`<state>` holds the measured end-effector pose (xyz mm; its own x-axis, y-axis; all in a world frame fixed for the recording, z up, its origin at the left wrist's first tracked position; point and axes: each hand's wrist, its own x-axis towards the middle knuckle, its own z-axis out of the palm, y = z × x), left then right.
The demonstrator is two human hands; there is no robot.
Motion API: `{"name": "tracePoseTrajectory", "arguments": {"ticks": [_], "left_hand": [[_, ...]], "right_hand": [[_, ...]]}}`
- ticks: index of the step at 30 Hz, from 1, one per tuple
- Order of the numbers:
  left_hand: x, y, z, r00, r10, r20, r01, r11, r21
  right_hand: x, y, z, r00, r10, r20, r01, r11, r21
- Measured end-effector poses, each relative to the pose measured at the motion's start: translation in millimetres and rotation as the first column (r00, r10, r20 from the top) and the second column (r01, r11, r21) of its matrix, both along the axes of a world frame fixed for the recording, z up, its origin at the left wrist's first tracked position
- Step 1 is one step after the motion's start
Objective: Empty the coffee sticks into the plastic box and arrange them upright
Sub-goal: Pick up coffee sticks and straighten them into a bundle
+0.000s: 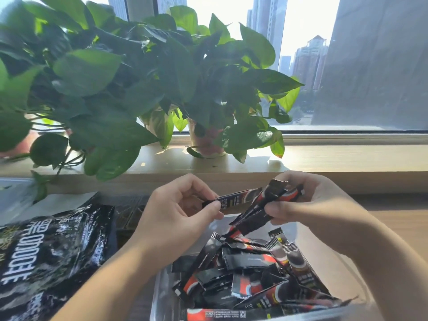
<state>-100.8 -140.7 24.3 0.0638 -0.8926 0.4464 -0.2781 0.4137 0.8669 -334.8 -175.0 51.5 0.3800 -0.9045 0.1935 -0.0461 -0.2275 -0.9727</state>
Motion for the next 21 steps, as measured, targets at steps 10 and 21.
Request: {"name": "tracePoseTrajectory", "arguments": {"ticks": [10, 21], "left_hand": [[4.2, 3.1, 8.3, 0.987, -0.137, -0.084, 0.143, 0.988, 0.058], [8.6, 5.6, 10.7, 0.953, -0.203, -0.226, 0.242, 0.957, 0.158]], "right_hand": [[3.3, 3.1, -5.9, 0.987, 0.102, 0.124, -0.105, 0.994, 0.013], [5.8, 1.2, -8.1, 0.949, 0.129, 0.289, -0.142, 0.990, 0.026]]}}
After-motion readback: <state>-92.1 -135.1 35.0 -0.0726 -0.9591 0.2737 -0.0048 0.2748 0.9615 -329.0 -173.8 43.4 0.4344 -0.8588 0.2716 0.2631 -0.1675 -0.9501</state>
